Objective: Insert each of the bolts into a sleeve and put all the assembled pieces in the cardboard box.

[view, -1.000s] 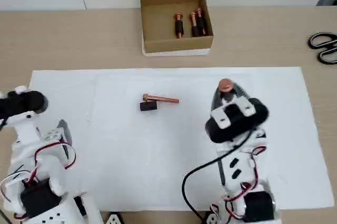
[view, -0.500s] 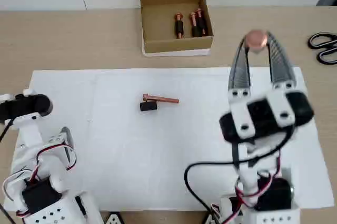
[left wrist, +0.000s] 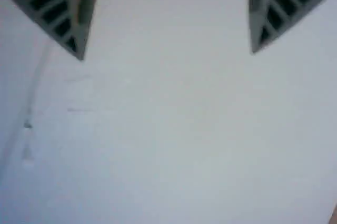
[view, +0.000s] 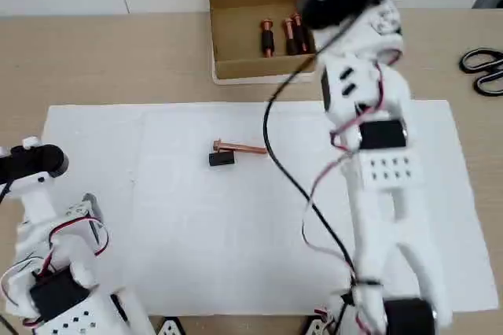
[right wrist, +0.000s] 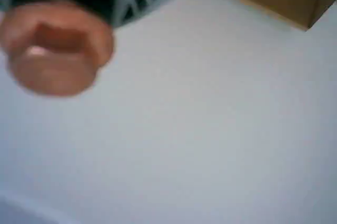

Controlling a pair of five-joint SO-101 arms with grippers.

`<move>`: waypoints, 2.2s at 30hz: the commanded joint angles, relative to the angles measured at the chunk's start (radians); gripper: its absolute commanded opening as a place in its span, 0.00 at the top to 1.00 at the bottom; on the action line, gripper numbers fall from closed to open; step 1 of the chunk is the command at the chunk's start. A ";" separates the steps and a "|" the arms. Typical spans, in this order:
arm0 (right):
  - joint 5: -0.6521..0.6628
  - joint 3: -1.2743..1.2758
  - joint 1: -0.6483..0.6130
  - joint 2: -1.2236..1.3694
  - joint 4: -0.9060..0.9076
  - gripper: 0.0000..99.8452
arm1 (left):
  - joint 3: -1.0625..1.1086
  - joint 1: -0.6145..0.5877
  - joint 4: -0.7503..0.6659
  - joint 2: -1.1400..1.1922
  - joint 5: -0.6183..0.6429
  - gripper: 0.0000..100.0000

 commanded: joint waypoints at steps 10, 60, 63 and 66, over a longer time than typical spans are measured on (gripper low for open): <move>0.008 -0.652 -0.096 0.734 -0.030 1.00 | -0.004 -0.002 0.003 -0.006 -0.009 0.81; 0.009 -1.393 -0.113 1.575 -0.021 0.99 | 0.022 0.002 -0.003 -0.006 -0.009 0.81; 0.009 -1.398 -0.113 1.606 -0.021 0.99 | 0.021 0.002 -0.003 -0.006 -0.009 0.81; 0.009 -1.398 -0.113 1.633 -0.021 0.98 | 0.021 0.002 -0.003 -0.006 -0.009 0.81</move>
